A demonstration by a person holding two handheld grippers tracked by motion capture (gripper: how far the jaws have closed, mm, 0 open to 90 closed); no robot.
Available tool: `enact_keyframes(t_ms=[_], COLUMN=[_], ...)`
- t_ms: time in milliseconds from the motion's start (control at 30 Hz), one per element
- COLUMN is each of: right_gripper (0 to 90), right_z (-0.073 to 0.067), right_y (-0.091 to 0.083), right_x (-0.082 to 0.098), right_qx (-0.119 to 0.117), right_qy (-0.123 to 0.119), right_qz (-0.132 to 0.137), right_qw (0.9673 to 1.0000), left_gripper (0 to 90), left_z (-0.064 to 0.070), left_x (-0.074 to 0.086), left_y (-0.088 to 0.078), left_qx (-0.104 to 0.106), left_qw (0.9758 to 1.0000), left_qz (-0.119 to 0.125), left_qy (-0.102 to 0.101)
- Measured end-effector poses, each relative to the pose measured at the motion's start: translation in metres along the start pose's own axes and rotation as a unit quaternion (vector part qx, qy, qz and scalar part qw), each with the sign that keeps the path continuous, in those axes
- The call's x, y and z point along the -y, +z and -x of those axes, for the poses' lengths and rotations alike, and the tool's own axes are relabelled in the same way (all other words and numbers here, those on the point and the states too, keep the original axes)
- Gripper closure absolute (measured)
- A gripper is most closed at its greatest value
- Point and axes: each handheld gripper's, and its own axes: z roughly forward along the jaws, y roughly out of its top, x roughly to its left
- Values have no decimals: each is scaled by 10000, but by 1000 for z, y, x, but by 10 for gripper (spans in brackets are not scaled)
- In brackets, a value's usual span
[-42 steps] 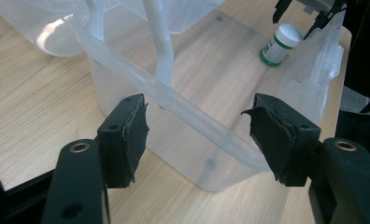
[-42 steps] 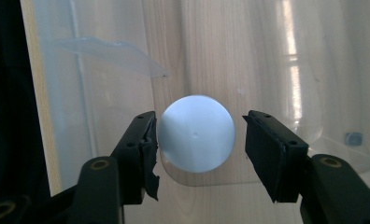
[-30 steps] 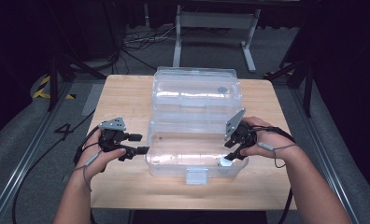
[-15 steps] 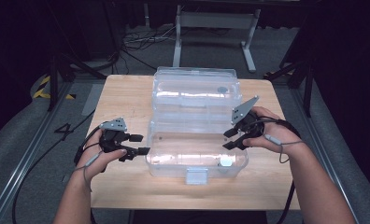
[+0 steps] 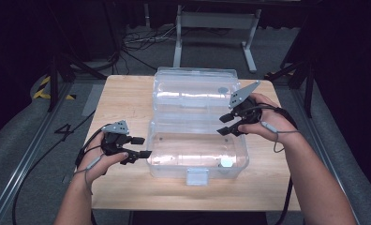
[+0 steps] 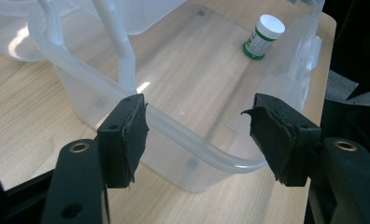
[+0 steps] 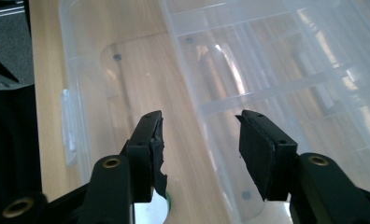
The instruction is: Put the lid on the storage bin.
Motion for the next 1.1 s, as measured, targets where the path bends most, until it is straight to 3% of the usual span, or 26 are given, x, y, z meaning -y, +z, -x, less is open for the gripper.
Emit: enact_keyframes(t_ms=[233,567,733,900,1100], right_gripper=[510,478,478,495,493], right_z=[12,24,31,34,35], right_y=[-3,0,7,12,11], right_x=[-13,-28,-35,-39,-44], right_qx=[201,555,583,412,609], right_qy=[290,336,378,498,508], right_qz=[318,520,573,725,921], right_qw=[9989,9965,9959,9953,9926], left_gripper=[372,371,370,362,362], left_z=[3,5,6,7,7], left_x=[3,3,2,2,2], left_y=[0,3,6,6,6], left_qx=[31,98,129,129,128], left_qw=[10000,9999,9999,9998,9998], left_qz=[-23,-76,-84,-94,-84], left_qy=[17,69,76,107,114])
